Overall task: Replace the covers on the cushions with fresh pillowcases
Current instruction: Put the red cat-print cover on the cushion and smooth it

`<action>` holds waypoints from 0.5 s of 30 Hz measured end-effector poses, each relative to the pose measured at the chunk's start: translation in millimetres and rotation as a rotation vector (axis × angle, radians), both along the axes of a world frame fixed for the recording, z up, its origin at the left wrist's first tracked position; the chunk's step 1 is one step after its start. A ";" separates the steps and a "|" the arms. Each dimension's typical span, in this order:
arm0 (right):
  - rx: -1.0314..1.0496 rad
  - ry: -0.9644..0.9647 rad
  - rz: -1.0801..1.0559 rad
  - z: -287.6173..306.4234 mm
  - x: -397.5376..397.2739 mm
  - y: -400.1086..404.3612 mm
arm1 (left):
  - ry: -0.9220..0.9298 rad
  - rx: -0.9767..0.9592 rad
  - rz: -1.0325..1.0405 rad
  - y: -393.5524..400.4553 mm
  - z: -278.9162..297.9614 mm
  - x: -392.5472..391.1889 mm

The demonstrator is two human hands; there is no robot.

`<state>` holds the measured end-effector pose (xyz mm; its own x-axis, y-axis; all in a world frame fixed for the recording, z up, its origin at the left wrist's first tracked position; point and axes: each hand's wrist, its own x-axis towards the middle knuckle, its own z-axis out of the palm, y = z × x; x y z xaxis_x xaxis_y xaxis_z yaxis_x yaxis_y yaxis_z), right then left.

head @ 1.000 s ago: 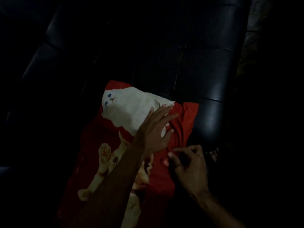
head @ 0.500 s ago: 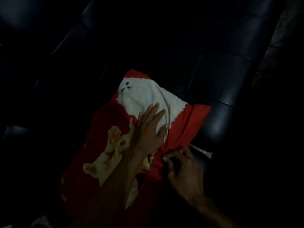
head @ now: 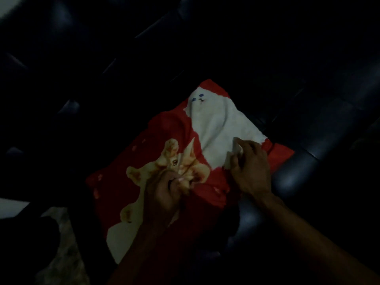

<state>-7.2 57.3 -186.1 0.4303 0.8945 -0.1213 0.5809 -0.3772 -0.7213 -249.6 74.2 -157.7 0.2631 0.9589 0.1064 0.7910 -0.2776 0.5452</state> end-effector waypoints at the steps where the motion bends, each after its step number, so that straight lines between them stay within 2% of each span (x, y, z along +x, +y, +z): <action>1: -0.013 -0.001 0.027 -2.7 2.4 0.5 | 0.027 0.014 0.031 -4.6 -0.7 -10.6; 4: -0.017 0.010 0.039 -2.1 4.2 1.1 | 0.061 -0.010 0.088 -19.9 -4.2 -24.3; 8: 0.039 -0.052 0.062 8.8 -3.8 10.4 | 0.043 -0.042 0.222 -18.2 -11.4 5.5; 10: 0.017 -0.089 0.189 9.4 -14.6 14.1 | 0.092 -0.085 0.254 -23.9 -25.5 5.4; 13: -0.072 -0.127 0.436 -2.1 -29.8 8.3 | 0.298 -0.148 0.251 -40.2 -54.3 -18.3; 15: -0.073 -0.167 0.511 -10.2 -27.9 0.9 | 0.313 -0.190 0.281 -43.2 -57.2 -26.9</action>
